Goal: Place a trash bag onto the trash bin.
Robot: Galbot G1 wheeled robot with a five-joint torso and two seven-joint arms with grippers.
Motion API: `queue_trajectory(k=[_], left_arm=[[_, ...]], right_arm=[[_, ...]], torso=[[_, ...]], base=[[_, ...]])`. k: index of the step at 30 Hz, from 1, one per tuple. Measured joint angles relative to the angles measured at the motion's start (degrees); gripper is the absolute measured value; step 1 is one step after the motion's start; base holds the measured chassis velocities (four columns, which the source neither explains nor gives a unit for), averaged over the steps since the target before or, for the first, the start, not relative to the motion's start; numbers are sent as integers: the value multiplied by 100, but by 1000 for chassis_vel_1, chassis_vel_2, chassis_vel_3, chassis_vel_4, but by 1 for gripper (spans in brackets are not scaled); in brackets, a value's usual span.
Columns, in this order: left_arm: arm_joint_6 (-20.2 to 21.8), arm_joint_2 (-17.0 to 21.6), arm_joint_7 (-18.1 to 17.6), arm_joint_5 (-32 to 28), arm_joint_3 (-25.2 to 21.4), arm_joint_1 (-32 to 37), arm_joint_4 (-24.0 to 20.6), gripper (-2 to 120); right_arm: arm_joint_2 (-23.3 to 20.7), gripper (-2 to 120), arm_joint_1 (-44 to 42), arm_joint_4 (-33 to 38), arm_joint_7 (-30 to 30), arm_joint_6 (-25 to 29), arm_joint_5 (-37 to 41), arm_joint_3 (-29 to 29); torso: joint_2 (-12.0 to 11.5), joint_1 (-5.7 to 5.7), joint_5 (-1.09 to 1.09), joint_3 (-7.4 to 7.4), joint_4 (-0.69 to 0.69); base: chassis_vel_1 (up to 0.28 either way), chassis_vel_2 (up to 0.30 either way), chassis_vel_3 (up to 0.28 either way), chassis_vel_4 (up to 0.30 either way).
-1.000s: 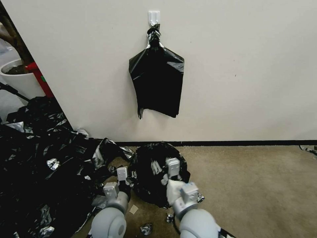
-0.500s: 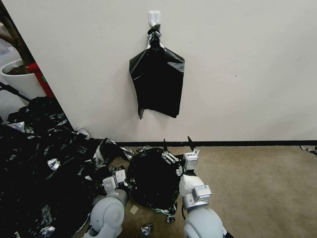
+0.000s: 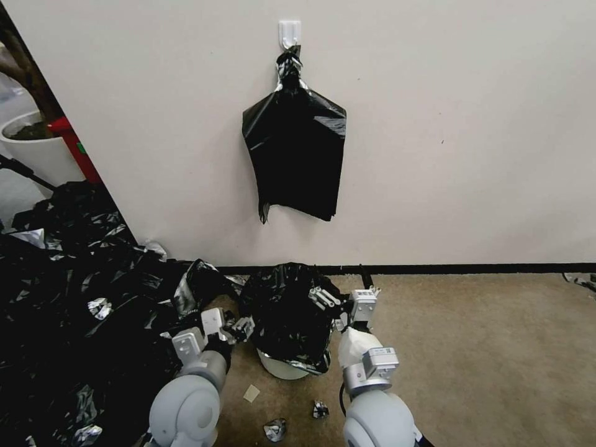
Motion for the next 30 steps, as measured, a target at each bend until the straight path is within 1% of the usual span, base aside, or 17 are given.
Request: queue_trajectory(k=[1,2,3,4,6,7,8,9,10,11,12,15,16,30], left_arm=[[-733,28,267,388,-81,67,107,87],[-733,28,267,388,-81,67,107,87],[-1362,55,520,818,-220,100,249,92],[-1750,77,687,1094,-356,110,355,95],[-2504,179,1116,1545,-874,116,543,99],[-2504,179,1116,1545,-874,116,543,99],[-2689,242,1276,1583,-1096,112,578,99],[-2981,381,1695,1527,-1497,86,633,100],[-2981,381,1695,1527,-1497,86,633,100],[-3096,443,1892,1465,-1661,64,651,100],[-3140,471,2004,1426,-1721,57,662,100],[-3146,482,2045,1401,-1749,53,668,100],[-3146,484,2048,1393,-1752,51,668,100],[-3087,477,2021,1358,-1725,46,669,100]], right_arm=[[12,100,-25,-59,-55,146,-45,137],[12,100,-25,-59,-55,146,-45,137],[17,100,-52,-95,-107,234,-88,270],[23,100,-76,-126,-147,307,-146,376],[89,100,-129,-284,-269,566,-397,751],[89,100,-129,-284,-269,566,-397,751],[120,100,-151,-346,-330,651,-481,948],[167,100,-196,-405,-476,741,-534,1187],[167,100,-196,-405,-476,741,-534,1187],[184,100,-209,-422,-541,770,-536,1262],[197,100,-217,-430,-587,785,-537,1295],[199,100,-221,-432,-602,788,-537,1310],[200,100,-222,-432,-605,788,-537,1309],[197,100,-220,-425,-604,771,-531,1285]], torso=[[0,0,2,0,0],[0,0,2,0,0],[0,0,1,0,0],[0,0,0,0,1],[0,0,0,0,0],[0,0,0,0,0],[0,0,0,0,1],[0,0,1,0,0],[0,0,1,0,0],[0,0,4,0,0],[0,0,2,0,0],[0,0,-1,0,0],[0,0,2,0,0],[0,0,1,0,0]], base=[[0,0,0,0],[0,0,0,0],[0,0,0,0],[0,0,0,0],[0,0,0,0],[0,0,0,0],[0,0,0,0],[0,0,0,0],[0,0,0,0],[0,0,0,0],[0,0,0,0],[0,0,0,0],[0,0,0,0],[0,0,0,0]])
